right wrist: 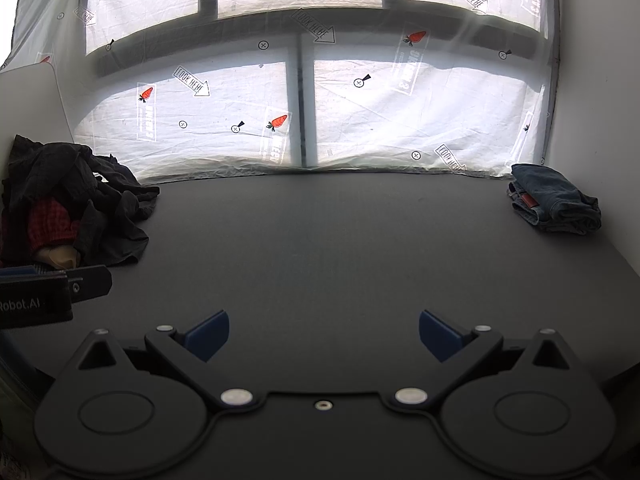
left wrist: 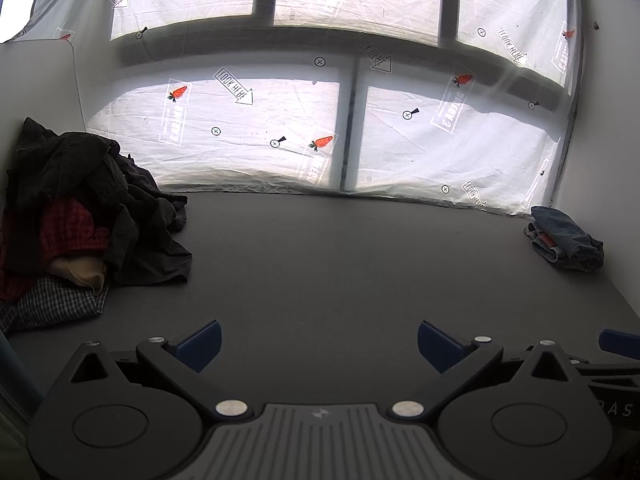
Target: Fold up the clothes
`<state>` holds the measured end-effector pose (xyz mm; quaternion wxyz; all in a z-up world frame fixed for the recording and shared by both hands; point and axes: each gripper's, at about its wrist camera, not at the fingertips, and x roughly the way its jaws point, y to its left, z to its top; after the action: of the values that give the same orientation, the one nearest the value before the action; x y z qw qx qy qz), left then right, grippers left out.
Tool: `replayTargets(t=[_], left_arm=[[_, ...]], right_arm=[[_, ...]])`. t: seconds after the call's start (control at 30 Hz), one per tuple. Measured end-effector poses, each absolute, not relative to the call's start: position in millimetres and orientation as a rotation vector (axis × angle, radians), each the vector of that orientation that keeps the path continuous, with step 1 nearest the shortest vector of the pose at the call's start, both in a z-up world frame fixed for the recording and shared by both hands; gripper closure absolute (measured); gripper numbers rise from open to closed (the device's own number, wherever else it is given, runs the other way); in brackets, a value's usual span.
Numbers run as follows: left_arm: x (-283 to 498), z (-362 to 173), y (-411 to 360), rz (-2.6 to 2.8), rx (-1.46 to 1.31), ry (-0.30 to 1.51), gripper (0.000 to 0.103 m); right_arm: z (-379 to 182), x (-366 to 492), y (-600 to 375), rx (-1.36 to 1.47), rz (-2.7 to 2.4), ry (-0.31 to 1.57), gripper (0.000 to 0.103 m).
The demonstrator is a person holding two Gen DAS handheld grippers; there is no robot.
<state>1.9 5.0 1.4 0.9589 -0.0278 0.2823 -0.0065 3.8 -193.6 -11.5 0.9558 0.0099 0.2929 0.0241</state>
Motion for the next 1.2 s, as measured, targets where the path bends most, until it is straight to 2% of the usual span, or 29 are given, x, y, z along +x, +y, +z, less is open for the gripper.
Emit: replayTargets(t=[0.83,1.2], left_arm=[[10.7,-2.6,9.0,-0.015,-0.052,0.588,0.000],[58.8,-13.0,-16.3,-0.047,-0.103,0.616,0.000]], right_arm=[[-11.0,8.0,-194.0,0.051,0.052,0.605,0.000],[-15.2,32.9,-228.9,0.047,-0.019,0.617,0.000]])
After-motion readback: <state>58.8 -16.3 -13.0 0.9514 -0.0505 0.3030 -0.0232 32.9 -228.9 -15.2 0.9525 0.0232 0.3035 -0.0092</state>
